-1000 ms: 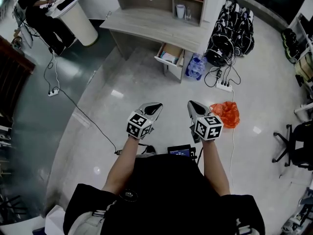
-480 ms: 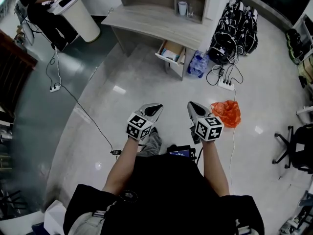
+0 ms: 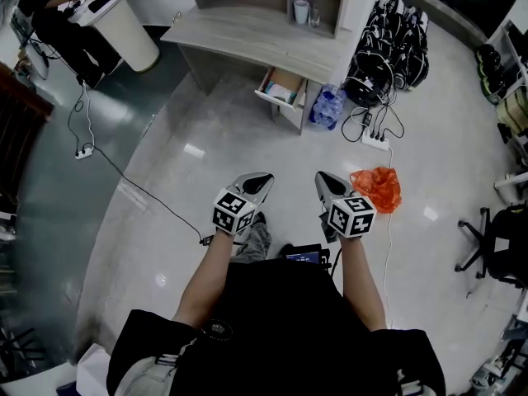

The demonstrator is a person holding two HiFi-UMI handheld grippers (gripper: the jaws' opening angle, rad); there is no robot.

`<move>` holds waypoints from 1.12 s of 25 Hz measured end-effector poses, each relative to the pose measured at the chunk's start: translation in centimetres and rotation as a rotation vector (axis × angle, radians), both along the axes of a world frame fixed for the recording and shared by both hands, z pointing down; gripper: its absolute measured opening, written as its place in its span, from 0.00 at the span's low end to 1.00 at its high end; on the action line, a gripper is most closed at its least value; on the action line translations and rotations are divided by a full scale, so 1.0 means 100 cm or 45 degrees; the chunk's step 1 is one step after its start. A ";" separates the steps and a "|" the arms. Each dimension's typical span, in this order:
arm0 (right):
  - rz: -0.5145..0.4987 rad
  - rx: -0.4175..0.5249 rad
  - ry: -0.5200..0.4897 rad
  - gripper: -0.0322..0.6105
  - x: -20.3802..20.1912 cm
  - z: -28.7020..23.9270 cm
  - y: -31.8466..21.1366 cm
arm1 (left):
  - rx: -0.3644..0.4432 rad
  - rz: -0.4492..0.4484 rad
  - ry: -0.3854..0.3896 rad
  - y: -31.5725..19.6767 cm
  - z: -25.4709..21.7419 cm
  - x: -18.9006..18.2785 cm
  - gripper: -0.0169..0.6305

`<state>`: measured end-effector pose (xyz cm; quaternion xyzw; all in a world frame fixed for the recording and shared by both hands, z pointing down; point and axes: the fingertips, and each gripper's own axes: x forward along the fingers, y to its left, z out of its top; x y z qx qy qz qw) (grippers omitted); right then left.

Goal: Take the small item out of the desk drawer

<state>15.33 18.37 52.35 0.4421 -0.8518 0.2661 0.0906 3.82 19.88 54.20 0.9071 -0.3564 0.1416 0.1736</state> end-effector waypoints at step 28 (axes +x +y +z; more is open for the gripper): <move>0.081 -0.036 0.074 0.05 -0.061 0.007 -0.120 | -0.044 0.077 0.064 -0.134 0.014 -0.062 0.03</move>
